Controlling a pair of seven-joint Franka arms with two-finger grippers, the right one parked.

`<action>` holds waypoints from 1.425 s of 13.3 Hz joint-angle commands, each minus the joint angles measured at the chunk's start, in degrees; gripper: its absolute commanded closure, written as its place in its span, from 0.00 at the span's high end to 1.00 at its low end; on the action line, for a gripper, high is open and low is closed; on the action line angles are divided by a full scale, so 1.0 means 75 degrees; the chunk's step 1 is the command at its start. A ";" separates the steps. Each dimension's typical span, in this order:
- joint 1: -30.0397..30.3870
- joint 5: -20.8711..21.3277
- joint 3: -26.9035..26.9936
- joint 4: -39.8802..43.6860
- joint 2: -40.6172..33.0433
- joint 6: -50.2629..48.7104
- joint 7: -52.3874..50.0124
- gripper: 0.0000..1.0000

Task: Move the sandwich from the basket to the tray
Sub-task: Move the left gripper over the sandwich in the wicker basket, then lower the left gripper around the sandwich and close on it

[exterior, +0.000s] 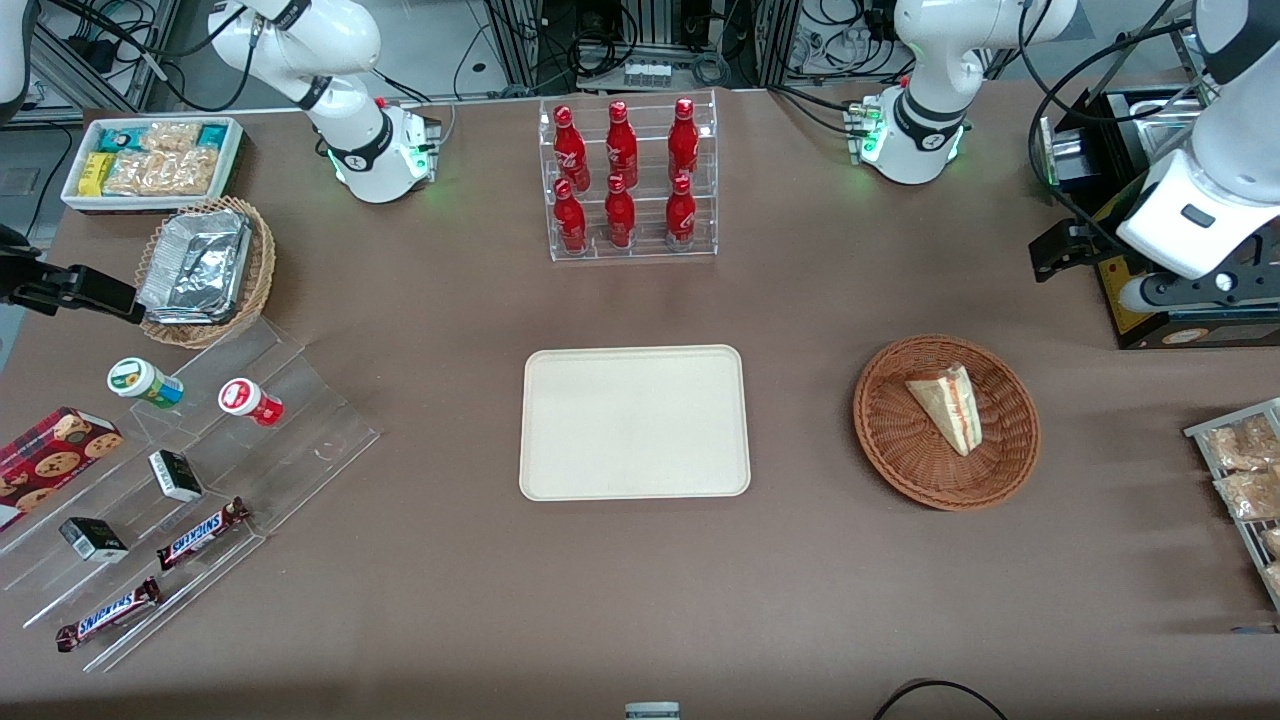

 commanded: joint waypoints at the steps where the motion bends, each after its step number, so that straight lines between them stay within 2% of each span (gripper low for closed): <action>1: -0.0055 0.0021 0.0070 0.0065 -0.0060 -0.0175 0.0119 1.00; 4: -0.0055 0.0068 0.0070 -0.0145 0.0022 0.0081 0.0060 1.00; 7: -0.0043 0.0068 0.0105 -0.1442 -0.0106 0.1261 -0.0021 1.00; 10: -0.0055 0.0080 0.0093 -0.2792 -0.0365 0.2727 -0.1434 1.00; 16: -0.0183 0.0080 0.0082 -0.4620 -0.0131 0.5363 -0.4318 1.00; 19: -0.0172 0.0080 0.0105 -0.5010 0.0114 0.5895 -0.4230 1.00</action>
